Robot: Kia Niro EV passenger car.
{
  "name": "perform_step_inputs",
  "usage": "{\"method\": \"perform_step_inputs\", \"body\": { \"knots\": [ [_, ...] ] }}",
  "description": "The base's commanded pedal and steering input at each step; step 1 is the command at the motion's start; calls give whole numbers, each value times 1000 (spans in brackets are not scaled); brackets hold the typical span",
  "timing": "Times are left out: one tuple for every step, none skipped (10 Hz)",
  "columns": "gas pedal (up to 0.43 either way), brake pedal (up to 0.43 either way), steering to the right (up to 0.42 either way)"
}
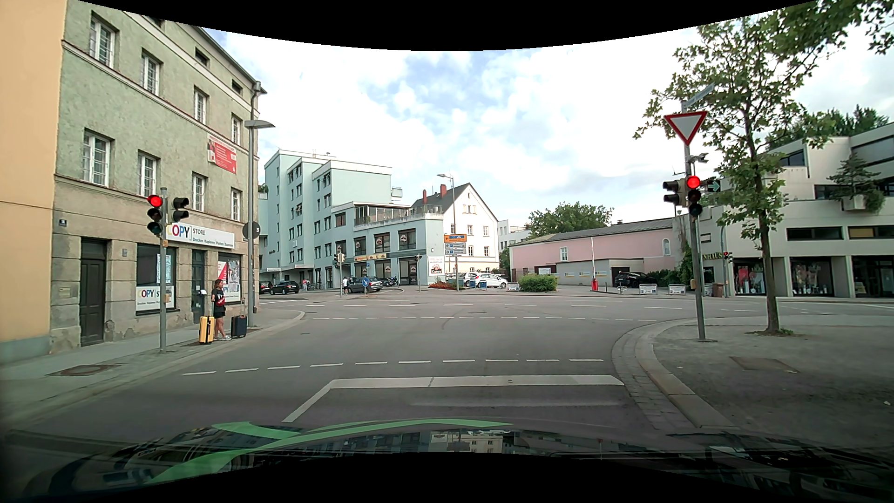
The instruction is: Follow the waypoints while adhering to traffic rules and regulations
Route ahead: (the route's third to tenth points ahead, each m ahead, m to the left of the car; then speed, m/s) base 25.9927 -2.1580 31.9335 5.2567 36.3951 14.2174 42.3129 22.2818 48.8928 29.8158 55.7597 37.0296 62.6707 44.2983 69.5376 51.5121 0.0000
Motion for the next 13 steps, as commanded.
{"method": "perform_step_inputs", "body": {
  "knots": [
    [0, 463, 5],
    [0, 463, 5],
    [0, 463, 5],
    [0, 463, 5],
    [0, 463, 6],
    [0, 463, 6],
    [0, 463, 5],
    [0, 463, 5],
    [0, 463, 6],
    [0, 463, 5],
    [0, 463, 6],
    [0, 463, 6],
    [0, 463, 5]
  ]
}}
